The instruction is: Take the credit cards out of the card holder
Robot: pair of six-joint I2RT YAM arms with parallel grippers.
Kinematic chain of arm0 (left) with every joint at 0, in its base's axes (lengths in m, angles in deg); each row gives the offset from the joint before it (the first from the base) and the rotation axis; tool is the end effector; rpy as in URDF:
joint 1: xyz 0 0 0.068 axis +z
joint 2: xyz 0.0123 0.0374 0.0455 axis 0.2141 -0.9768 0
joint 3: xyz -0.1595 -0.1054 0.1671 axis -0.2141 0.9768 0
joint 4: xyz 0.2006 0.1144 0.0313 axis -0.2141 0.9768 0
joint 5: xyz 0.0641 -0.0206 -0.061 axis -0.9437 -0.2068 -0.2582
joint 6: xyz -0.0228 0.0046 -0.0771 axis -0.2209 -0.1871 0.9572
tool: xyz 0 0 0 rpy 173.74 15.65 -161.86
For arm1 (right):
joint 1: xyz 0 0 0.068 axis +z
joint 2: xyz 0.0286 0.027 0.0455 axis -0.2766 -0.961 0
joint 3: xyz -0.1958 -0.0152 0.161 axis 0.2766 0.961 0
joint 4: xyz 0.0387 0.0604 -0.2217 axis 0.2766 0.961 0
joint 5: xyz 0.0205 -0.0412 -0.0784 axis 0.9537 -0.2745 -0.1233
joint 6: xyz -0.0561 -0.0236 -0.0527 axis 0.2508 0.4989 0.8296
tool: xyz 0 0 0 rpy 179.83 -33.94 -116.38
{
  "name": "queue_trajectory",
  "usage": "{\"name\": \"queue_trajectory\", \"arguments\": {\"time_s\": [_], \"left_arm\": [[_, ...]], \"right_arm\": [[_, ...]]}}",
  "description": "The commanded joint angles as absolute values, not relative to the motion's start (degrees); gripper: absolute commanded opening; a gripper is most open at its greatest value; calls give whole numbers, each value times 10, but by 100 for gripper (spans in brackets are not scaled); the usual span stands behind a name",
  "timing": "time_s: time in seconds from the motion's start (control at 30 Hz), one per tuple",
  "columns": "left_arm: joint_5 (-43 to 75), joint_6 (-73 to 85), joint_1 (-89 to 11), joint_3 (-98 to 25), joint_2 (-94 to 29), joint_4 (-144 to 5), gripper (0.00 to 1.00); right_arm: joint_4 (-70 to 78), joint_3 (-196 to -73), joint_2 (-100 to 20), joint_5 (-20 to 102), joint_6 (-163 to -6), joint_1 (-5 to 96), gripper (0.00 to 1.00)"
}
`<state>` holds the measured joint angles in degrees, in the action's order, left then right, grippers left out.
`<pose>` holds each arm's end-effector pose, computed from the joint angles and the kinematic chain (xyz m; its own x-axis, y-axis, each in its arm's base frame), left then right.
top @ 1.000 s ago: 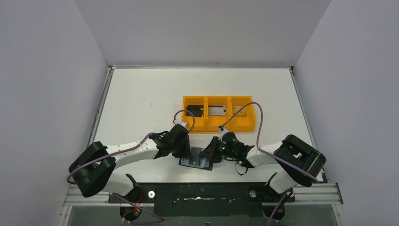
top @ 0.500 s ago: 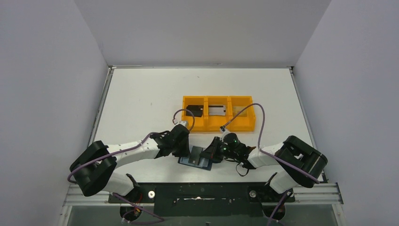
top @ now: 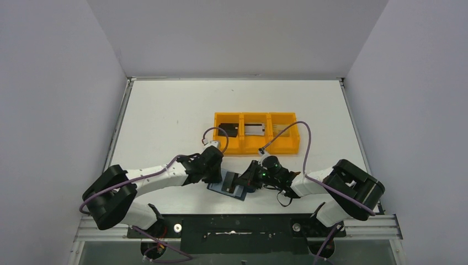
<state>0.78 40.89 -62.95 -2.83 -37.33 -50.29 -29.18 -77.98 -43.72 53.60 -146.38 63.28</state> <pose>0.1666 -0.1894 0.1325 -0.9031 -0.0351 -0.4280 0.1047 0.9486 -0.2988 0.1562 0.2042 0.1082 -0.9608 0.2497 -0.1207 0.0322 0.5324 0.8459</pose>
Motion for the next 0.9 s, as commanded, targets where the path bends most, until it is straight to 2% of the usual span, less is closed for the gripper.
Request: {"name": "queue_trajectory", "arguments": {"time_s": [0.0,0.13,0.4,0.73,0.87], "left_arm": [[-44,405,-629,-9,-374,-420,16],[-50,399,-630,-15,-329,-420,24],[-31,340,-634,-45,-266,-441,54],[-8,288,-658,-73,-348,-442,57],[-34,301,-662,-79,-388,-417,53]], "right_arm": [[-293,-798,-436,529,-1463,631,5],[-278,-812,-453,525,-1459,631,6],[-298,-810,-479,530,-1467,632,5],[-336,-820,-501,544,-1474,632,6],[-346,-814,-498,543,-1480,632,7]]}}
